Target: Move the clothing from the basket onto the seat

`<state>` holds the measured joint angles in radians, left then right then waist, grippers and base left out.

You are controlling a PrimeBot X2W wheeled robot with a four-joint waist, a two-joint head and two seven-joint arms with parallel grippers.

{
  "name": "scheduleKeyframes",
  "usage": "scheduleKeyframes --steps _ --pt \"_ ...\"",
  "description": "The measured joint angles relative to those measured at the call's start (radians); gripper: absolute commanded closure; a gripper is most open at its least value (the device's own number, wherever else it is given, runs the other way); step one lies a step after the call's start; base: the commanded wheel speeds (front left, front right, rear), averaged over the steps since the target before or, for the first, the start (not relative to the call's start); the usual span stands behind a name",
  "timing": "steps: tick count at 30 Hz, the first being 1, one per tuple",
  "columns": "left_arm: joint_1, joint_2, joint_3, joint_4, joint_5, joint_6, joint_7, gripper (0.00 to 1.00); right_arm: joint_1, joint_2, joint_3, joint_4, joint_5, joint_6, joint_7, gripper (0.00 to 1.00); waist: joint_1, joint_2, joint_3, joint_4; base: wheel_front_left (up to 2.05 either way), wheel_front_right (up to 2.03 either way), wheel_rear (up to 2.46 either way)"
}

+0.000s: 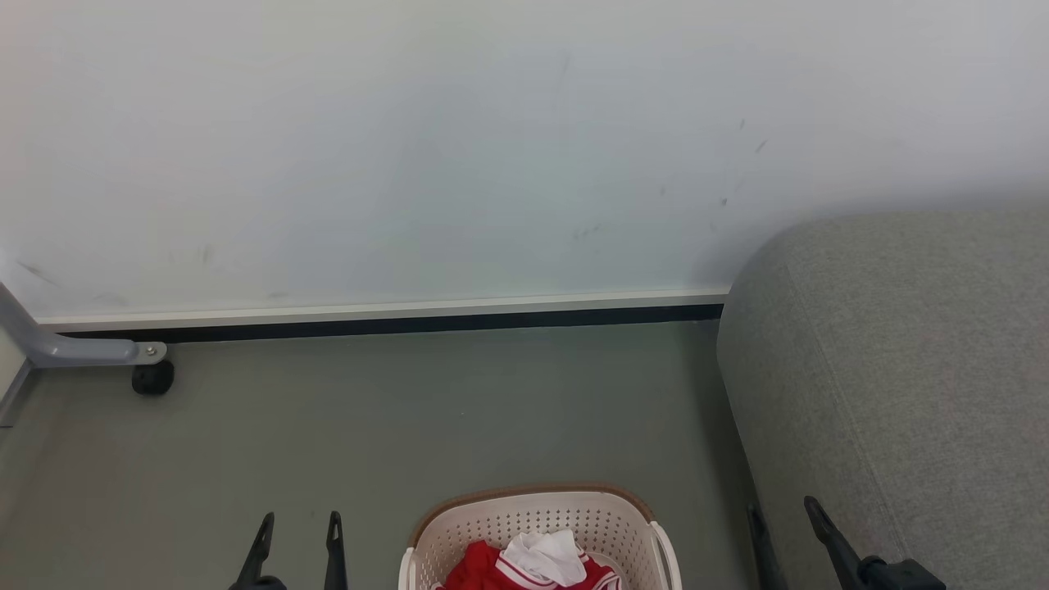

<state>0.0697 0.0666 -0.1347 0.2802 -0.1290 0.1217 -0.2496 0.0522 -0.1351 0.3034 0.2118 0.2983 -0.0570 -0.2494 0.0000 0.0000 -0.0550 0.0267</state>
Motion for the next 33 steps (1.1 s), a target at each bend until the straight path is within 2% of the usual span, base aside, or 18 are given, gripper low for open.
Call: scheduleKeyframes --steps 6,16,33 --pt "0.000 -0.001 -0.016 -0.010 0.004 -0.008 0.000 0.00 0.001 0.000 -0.007 -0.014 0.000 0.001 0.000 0.00 0.0000 0.0000 0.018 -0.001 0.00 0.00 0.00" --pt "-0.033 -0.005 -0.097 0.004 0.027 -0.035 0.000 0.00 0.001 -0.016 -0.043 -0.062 -0.009 0.000 0.000 0.00 0.0000 0.0000 0.099 -0.008 0.00 0.00 0.00" --pt "-0.202 -0.013 -0.204 0.201 0.066 -0.064 0.029 0.00 -0.092 -0.041 -0.056 -0.167 -0.053 0.000 -0.001 0.00 0.0002 0.0001 0.308 -0.055 0.00 0.00 0.00"
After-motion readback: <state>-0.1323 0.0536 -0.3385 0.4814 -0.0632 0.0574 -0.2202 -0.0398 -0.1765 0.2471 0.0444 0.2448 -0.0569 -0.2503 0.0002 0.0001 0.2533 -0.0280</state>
